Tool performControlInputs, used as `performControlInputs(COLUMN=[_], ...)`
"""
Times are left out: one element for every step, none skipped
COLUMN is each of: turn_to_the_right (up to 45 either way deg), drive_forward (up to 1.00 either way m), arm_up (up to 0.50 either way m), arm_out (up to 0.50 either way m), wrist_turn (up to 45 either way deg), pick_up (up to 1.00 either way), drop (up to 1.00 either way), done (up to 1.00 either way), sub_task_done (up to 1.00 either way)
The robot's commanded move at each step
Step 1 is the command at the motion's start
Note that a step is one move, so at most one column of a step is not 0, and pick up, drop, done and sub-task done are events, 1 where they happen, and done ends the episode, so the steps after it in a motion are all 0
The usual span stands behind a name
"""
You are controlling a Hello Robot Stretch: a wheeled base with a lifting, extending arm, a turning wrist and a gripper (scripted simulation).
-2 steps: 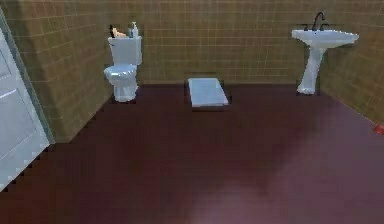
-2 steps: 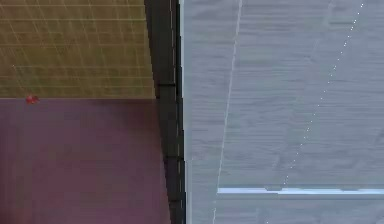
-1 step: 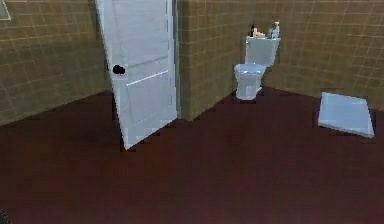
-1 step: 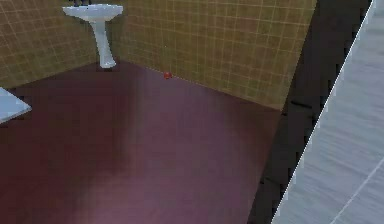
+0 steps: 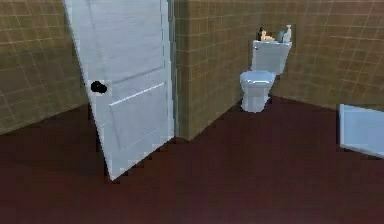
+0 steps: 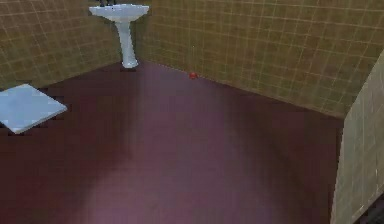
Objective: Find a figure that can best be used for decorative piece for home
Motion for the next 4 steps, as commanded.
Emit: performControlInputs(turn_to_the_right=[-42.0,0.0,-6.0,0.0], drive_forward=[0.00,1.00,0.00,0.60], arm_up=[0.00,0.00,0.00,0.00], arm_out=[0.00,0.00,0.00,0.00], wrist_turn=[0.0,0.0,0.0,0.0], pick_up=[0.00,0.00,0.00,0.00], drop=[0.00,0.00,0.00,0.00], done=[0.00,0.00,0.00,0.00], sub_task_done=[0.00,0.00,0.00,0.00])
